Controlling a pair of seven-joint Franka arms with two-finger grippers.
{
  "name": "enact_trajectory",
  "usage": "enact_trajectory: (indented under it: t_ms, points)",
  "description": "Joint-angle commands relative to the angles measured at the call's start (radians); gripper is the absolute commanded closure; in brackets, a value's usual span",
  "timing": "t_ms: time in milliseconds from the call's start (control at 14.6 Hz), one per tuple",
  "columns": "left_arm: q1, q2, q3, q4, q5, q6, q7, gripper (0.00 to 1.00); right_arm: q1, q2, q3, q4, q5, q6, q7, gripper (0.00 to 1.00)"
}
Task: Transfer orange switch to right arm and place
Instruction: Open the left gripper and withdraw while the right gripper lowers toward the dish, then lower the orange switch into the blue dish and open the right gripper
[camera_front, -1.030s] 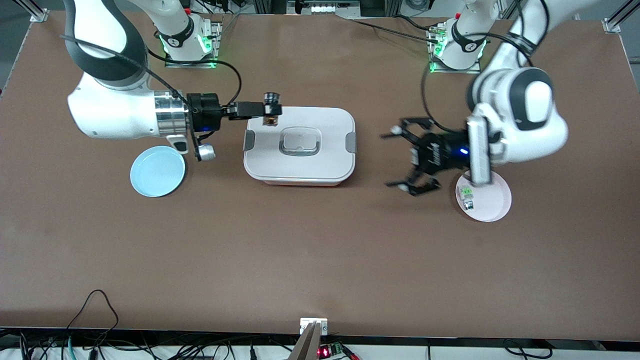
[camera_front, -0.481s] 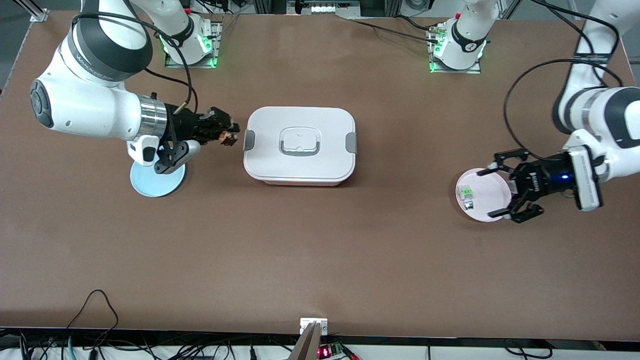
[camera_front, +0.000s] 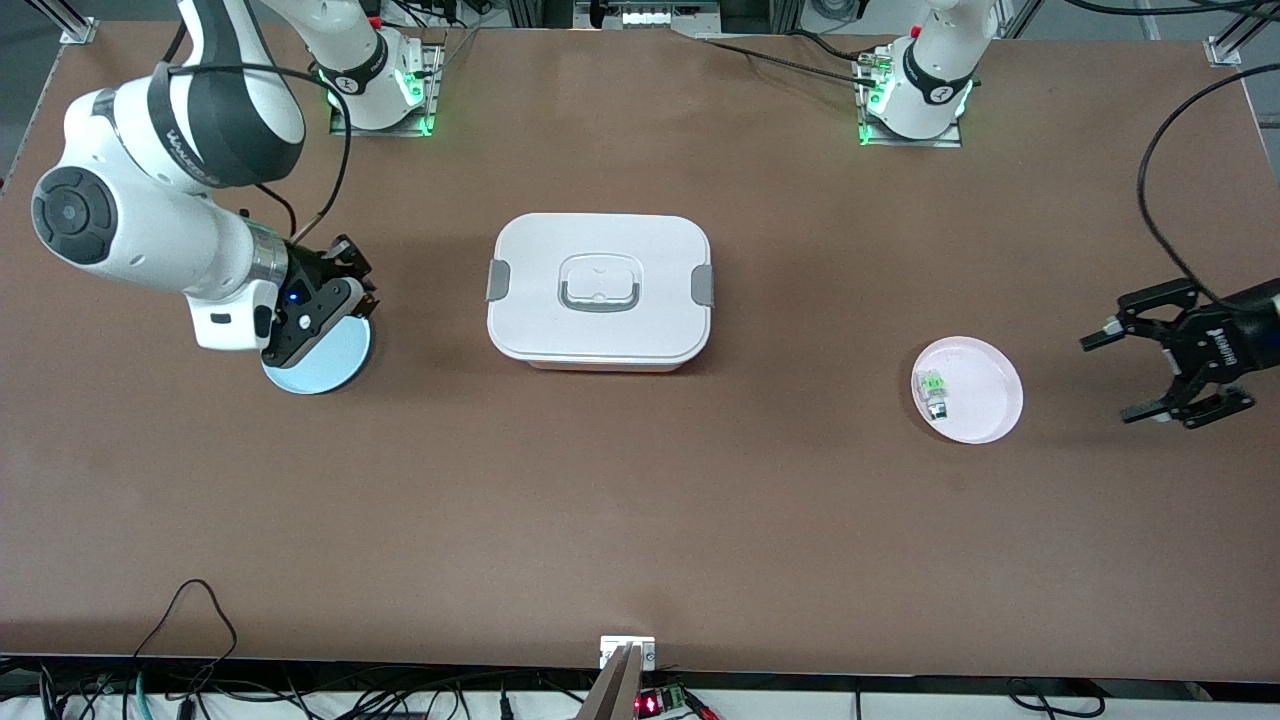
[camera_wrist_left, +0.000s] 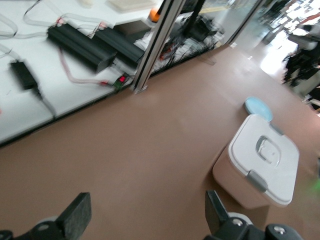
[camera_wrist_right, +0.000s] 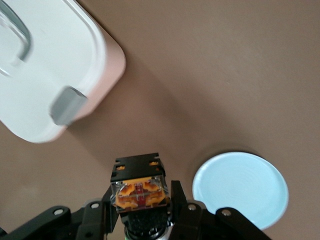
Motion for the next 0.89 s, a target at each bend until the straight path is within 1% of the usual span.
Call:
enact_trajectory:
  t_ms: [0,69,137,206,343,412,549,687,824]
  points:
    - [-0.016,-0.042,0.002,0.029,0.184,-0.027,-0.228,0.0,-0.037,0.044,0.008,0.002,-0.096,0.008,-0.123,0.84]
    - [-0.02,-0.061,-0.003,0.029,0.253,-0.027,-0.274,0.0,-0.041,0.058,0.008,-0.003,-0.155,0.028,-0.175,0.84]
    - [-0.023,-0.076,-0.005,0.03,0.313,-0.028,-0.322,0.0,-0.046,0.068,0.008,-0.021,-0.195,0.058,-0.233,0.84]
    - [-0.029,-0.09,-0.008,0.038,0.382,-0.042,-0.371,0.0,-0.057,0.07,0.008,-0.05,-0.204,0.095,-0.285,0.84]
    - [-0.049,-0.117,-0.014,0.072,0.5,-0.117,-0.495,0.0,-0.07,0.069,-0.001,-0.126,-0.209,0.19,-0.373,0.84]
    - [-0.061,-0.134,-0.023,0.086,0.555,-0.16,-0.599,0.0,-0.07,0.069,-0.019,-0.163,-0.209,0.25,-0.427,0.84]
    - [-0.082,-0.177,-0.028,0.095,0.623,-0.242,-0.76,0.0,-0.072,0.069,-0.053,-0.249,-0.209,0.4,-0.543,0.84]
    - [-0.116,-0.238,-0.029,0.084,0.704,-0.322,-0.9,0.0,-0.073,0.072,-0.076,-0.337,-0.209,0.538,-0.596,0.84]
    - [-0.133,-0.268,-0.044,0.073,0.753,-0.379,-1.064,0.0,-0.081,0.091,-0.091,-0.409,-0.207,0.682,-0.665,0.84]
